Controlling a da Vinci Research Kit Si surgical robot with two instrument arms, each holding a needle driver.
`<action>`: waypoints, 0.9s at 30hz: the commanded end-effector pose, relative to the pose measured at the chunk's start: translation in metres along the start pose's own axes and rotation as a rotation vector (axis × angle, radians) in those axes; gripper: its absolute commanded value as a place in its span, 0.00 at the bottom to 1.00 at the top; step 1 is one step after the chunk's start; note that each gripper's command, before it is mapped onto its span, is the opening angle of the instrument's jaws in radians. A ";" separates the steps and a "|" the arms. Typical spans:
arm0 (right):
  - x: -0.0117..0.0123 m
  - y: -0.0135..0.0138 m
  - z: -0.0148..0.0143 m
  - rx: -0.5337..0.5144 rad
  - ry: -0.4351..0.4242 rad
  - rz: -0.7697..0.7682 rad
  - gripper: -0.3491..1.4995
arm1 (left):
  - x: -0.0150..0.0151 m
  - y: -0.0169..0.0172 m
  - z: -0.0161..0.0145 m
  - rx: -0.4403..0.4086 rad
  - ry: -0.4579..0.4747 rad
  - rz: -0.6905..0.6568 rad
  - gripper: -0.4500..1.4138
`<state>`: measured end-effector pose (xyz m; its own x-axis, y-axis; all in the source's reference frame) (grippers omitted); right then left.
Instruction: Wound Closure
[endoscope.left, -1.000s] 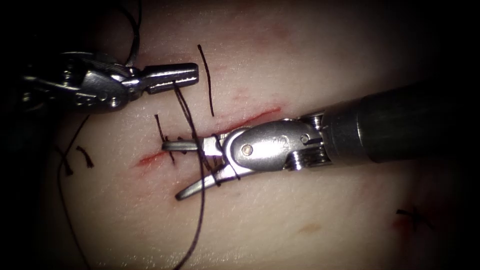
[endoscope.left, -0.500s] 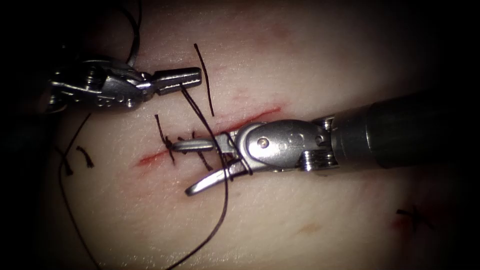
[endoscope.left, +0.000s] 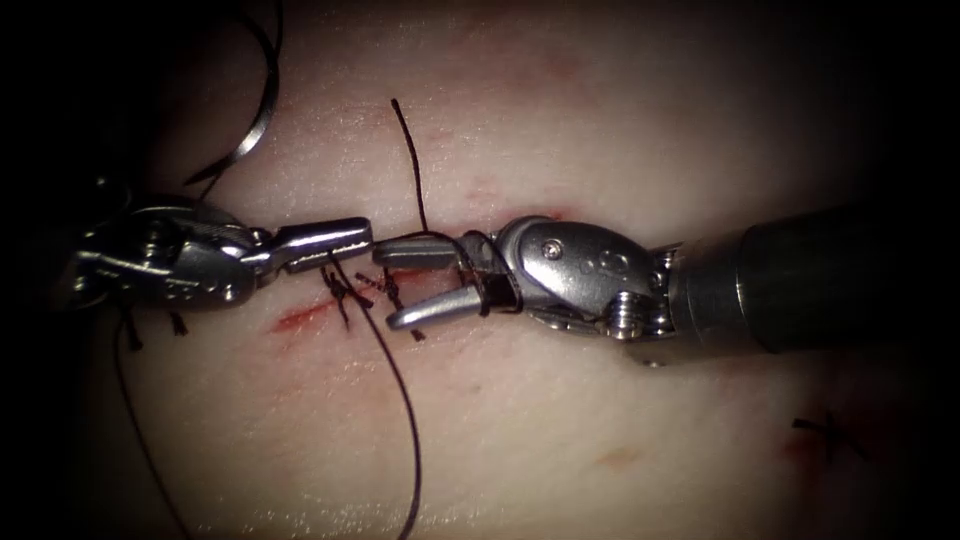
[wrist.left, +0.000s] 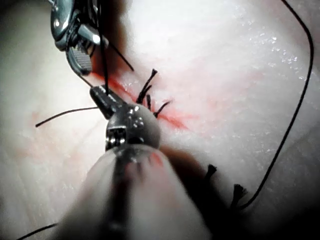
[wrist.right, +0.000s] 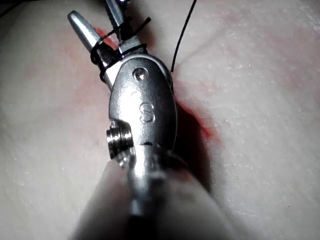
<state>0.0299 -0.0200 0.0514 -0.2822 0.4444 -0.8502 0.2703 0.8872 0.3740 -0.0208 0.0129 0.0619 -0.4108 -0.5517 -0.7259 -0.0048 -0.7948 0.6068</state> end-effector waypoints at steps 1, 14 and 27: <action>-0.0004 0.0001 0.0002 -0.005 0.001 0.002 0.32 | -0.0003 0.0005 0.0008 0.002 0.000 0.001 0.00; -0.0007 -0.0006 0.0007 -0.032 0.038 0.056 0.64 | -0.0006 0.0016 0.0031 0.007 0.011 -0.029 0.00; -0.0004 0.0000 0.0009 -0.094 0.067 0.089 0.72 | 0.0014 0.0045 0.0050 -0.025 0.029 -0.030 0.00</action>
<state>0.0304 -0.0199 0.0510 -0.3212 0.5254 -0.7879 0.1978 0.8509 0.4867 -0.0256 0.0094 0.0647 -0.3825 -0.5318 -0.7555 0.0055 -0.8190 0.5737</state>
